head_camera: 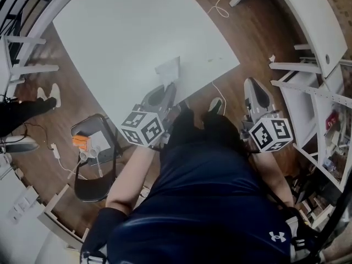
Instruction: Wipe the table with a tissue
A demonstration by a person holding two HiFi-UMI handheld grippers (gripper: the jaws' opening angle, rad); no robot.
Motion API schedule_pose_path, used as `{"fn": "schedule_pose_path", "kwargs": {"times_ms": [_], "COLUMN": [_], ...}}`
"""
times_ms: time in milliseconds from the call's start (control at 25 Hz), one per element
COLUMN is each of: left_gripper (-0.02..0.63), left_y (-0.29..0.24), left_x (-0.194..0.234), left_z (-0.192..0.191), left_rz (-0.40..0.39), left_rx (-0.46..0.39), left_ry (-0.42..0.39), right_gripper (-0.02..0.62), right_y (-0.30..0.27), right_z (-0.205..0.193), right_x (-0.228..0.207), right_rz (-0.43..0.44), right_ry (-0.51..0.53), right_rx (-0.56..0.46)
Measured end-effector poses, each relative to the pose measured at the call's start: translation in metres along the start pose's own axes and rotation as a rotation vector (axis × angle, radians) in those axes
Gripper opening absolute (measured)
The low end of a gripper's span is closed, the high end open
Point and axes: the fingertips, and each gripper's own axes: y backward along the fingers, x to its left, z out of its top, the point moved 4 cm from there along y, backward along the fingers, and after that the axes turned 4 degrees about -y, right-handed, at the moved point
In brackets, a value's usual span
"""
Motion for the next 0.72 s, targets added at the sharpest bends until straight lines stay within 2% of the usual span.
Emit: {"fn": "schedule_pose_path", "kwargs": {"times_ms": [280,360,560,720], "left_gripper": [0.006,0.006,0.006,0.006], "left_y": [-0.007,-0.011,-0.031,-0.050], "left_x": [0.041,0.053,0.071,0.065], "left_z": [-0.011,-0.017,-0.036,-0.044], "left_rz": [0.240,0.293,0.377,0.369], "left_rx": [0.143,0.190,0.261,0.279], "left_ry": [-0.221,-0.261,-0.231,-0.192], "right_gripper": [0.013,0.014,0.014,0.014], "right_y": [-0.020,-0.026,-0.032,-0.029], "right_z": [-0.004,-0.001,-0.008,-0.018], "right_x": [-0.006,-0.009,-0.031,-0.051], "right_rz": [0.074,0.093,0.105,0.098], "right_ry": [-0.043,-0.052,-0.113,-0.153], "right_rx": [0.014,0.008,0.020,0.048]}}
